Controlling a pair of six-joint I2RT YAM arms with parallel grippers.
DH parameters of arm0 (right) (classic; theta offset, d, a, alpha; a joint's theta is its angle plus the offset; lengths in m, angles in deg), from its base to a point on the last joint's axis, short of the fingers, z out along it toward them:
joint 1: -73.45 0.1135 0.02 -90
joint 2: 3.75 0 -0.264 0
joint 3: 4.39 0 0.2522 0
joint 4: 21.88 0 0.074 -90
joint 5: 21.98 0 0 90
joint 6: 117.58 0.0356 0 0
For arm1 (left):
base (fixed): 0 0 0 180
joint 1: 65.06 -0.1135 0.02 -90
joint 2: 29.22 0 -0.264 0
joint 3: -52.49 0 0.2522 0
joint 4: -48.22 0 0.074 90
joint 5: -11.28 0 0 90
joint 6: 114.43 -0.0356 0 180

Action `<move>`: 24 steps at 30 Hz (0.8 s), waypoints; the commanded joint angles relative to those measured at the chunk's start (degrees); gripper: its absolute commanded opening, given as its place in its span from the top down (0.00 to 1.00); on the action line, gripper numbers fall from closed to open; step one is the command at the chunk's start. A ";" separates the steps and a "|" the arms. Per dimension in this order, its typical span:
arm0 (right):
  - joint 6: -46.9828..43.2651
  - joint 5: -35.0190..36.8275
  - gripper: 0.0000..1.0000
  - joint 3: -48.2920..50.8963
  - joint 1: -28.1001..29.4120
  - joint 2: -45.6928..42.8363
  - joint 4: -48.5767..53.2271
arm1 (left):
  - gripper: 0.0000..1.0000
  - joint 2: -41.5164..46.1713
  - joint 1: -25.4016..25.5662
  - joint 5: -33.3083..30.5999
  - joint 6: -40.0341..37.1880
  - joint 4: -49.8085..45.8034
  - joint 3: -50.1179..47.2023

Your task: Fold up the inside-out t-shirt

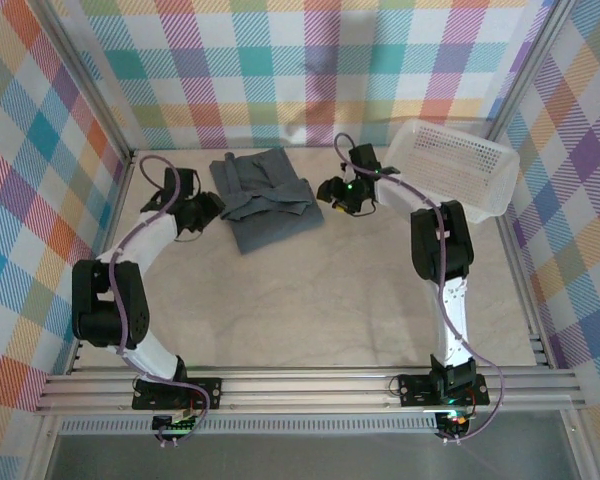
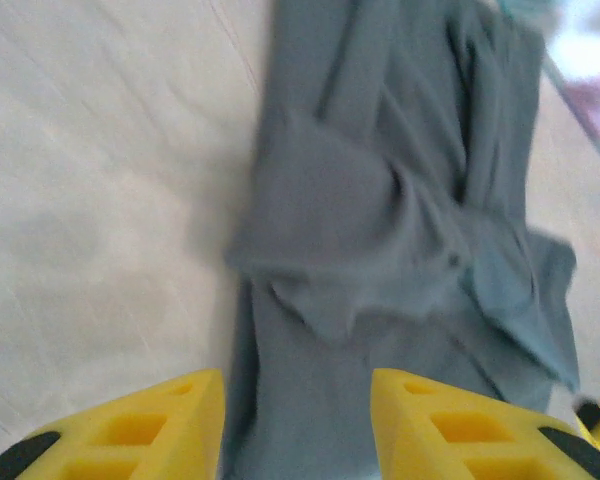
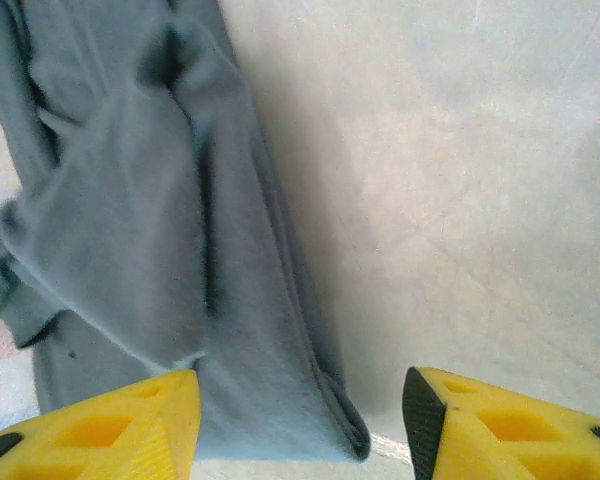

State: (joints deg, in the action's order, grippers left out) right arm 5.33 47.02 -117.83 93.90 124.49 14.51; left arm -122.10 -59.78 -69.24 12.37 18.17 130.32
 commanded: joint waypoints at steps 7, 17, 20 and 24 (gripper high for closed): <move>0.29 -4.21 0.91 0.20 3.73 3.26 -4.79 | 0.90 -6.83 4.57 8.19 1.48 9.45 -6.98; 0.80 -2.49 1.00 35.08 6.30 -19.26 -12.89 | 1.00 10.98 8.29 5.82 0.29 -0.18 -25.77; 2.77 0.40 0.89 48.12 9.71 -26.86 -14.42 | 1.00 21.59 15.11 5.53 4.11 -3.93 -33.40; 5.50 2.01 0.61 57.36 11.80 -36.26 -11.91 | 0.64 29.22 22.51 3.81 9.06 -9.56 -35.91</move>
State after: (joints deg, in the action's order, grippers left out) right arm 8.39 45.89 -64.55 105.46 92.80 0.61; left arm -95.96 -39.74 -63.56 16.80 15.33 95.14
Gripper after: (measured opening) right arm 0.379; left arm 0.229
